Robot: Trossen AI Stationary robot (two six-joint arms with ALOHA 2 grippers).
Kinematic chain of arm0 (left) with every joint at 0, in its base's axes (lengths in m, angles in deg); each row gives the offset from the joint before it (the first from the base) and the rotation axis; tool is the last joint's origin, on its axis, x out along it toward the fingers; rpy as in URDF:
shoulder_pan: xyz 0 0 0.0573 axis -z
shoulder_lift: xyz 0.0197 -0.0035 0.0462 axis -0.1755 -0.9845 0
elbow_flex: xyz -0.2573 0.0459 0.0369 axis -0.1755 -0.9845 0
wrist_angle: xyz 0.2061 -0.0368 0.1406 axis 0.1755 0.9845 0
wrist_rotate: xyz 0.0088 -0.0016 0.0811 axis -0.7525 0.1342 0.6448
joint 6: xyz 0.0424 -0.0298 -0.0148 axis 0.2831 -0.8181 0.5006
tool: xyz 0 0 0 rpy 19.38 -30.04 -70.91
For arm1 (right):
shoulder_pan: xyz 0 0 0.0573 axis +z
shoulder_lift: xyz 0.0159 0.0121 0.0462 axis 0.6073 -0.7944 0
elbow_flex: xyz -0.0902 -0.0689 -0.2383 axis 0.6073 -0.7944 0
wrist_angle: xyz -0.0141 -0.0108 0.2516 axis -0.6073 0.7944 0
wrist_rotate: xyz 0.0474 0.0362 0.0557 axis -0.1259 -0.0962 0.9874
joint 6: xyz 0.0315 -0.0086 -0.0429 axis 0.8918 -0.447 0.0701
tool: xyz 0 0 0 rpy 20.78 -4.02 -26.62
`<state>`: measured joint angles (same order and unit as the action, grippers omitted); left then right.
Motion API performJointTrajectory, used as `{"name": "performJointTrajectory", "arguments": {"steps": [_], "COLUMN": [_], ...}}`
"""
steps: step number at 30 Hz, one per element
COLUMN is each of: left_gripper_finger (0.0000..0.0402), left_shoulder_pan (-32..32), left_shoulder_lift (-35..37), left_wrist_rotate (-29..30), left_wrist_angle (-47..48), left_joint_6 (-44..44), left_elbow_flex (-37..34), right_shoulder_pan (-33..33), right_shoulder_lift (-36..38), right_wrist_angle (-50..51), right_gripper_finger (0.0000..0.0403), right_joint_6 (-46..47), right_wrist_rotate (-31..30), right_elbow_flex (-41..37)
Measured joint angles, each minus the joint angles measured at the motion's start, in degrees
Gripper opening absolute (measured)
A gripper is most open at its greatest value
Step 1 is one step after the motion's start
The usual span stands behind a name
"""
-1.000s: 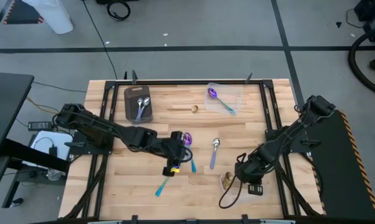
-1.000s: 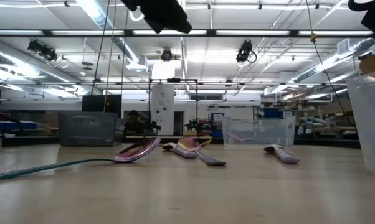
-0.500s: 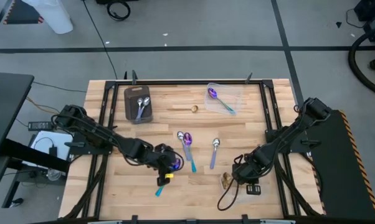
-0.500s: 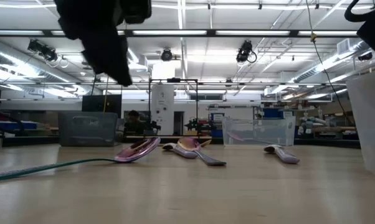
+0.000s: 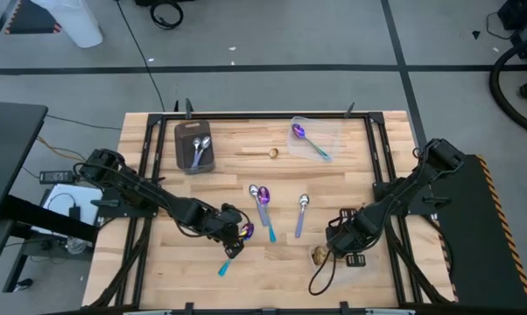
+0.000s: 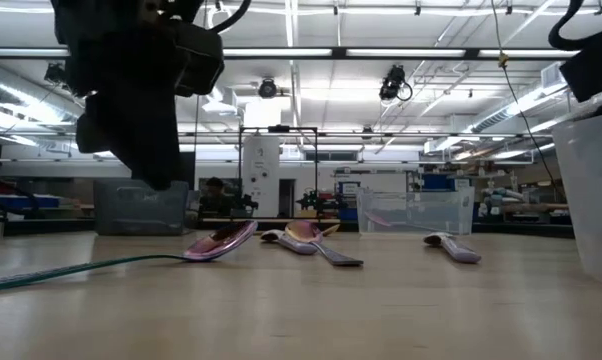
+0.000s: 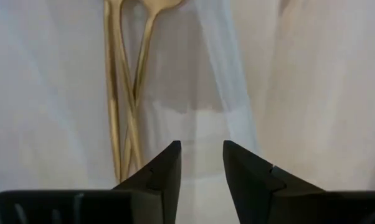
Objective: Sort silverware by color (type)
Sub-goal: Put the yellow spoon into the bottom transparent bin
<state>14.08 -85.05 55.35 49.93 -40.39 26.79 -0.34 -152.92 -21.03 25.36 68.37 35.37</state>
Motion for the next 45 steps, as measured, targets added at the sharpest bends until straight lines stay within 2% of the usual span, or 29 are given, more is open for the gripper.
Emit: {"name": "performJointTrajectory", "arguments": {"steps": [9,16,22,27,31,34,41,45], "left_gripper_finger": [0.0123,0.0123,0.0123,0.0123,0.0123,0.0123,0.0123,0.0123], "left_shoulder_pan": [0.5,1.2,0.4,-1.9,-4.3,-6.6,-13.2,-17.2], "left_shoulder_lift": [-0.9,-2.7,-3.5,-3.4,-3.4,-3.4,-3.4,-3.4], "left_wrist_rotate": [-0.5,-0.3,1.5,5.8,6.6,7.4,7.5,7.5], "left_wrist_angle": [-1.1,-3.8,-8.9,-12.3,-15.0,-17.0,-17.0,-17.0], "left_joint_6": [-7.2,-7.9,-4.0,3.3,11.2,12.3,14.4,18.5], "left_elbow_flex": [0.0,0.1,0.1,0.1,0.1,0.1,0.1,0.1], "right_shoulder_pan": [2.2,2.4,2.9,4.8,5.4,5.0,1.6,-1.5], "right_shoulder_lift": [2.4,6.7,11.5,15.3,17.5,18.8,21.7,23.5], "right_wrist_angle": [-0.3,-0.7,-1.2,-1.6,-1.6,-0.9,5.3,3.6], "right_gripper_finger": [0.0129,0.0129,0.0129,0.0129,0.0129,0.0129,0.0129,0.0129], "right_joint_6": [-2.0,-0.4,-0.1,-1.5,-5.7,-8.4,-8.2,-12.1], "right_wrist_rotate": [-9.4,-10.5,-17.3,-30.3,-39.7,-42.9,-47.6,-51.1], "right_elbow_flex": [0.0,0.0,0.0,0.0,0.0,0.0,0.0,0.0]}}
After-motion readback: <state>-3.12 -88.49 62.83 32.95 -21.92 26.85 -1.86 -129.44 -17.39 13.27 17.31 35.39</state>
